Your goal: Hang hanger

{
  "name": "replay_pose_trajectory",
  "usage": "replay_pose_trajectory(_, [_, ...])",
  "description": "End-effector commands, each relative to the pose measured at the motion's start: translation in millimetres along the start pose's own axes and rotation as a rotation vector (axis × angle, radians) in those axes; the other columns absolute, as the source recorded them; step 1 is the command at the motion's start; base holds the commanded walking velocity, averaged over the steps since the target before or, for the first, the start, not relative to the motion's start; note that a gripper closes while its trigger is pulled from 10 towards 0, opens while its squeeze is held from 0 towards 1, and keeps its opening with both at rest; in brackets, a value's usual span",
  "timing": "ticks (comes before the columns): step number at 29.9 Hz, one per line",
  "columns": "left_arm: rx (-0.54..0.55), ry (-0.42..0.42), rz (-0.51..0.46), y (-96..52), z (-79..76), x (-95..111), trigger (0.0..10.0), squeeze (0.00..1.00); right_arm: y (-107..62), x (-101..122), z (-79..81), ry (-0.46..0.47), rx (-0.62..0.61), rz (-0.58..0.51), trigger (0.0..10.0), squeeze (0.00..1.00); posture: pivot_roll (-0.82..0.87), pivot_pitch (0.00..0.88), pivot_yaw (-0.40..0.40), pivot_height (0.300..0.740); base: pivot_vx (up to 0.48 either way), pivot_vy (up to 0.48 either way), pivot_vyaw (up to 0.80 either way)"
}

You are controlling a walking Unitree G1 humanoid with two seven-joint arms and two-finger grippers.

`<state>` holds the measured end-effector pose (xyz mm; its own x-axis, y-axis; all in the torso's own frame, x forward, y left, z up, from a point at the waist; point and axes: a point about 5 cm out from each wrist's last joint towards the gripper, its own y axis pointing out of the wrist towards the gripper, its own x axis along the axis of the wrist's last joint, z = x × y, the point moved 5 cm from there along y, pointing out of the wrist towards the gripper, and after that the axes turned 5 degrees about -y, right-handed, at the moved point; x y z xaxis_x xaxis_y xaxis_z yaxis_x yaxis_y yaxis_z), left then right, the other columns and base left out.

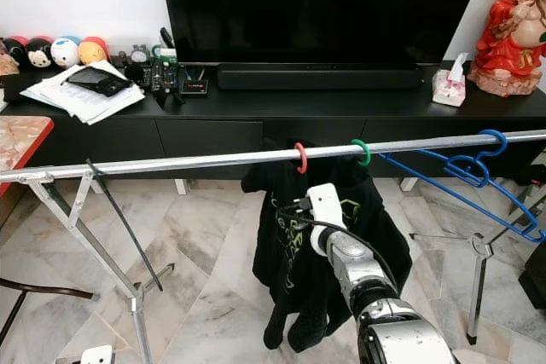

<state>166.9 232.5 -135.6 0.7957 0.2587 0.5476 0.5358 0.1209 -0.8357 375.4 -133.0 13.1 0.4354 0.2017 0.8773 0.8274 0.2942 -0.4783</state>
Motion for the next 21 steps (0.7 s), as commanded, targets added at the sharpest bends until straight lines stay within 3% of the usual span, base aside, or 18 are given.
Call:
replay_pose_trajectory(1, [-0.002,0.007,0.024,-0.4,-0.2,-5,10.0,0.00,1.3,2,2.3,0.001,0.005,-0.003,0.0,0.00,-0.02,0.000,-0.038,0.740,0.000,0.000,0.00])
replay_pose_trajectory(14, [0.004,0.018,0.022,-0.5,1.2,-5,10.0,0.00,1.2,0,2.5,0.018,-0.021,-0.013,0.0,0.00,-0.02,0.000,-0.035,0.740,0.000,0.000,0.00])
replay_pose_trajectory(21, [0.004,0.024,0.020,-0.5,1.3,-4,10.0,0.00,-2.0,17,-9.0,0.050,-0.122,-0.141,0.0,0.00,-0.02,0.000,-0.033,0.740,0.000,0.000,0.00])
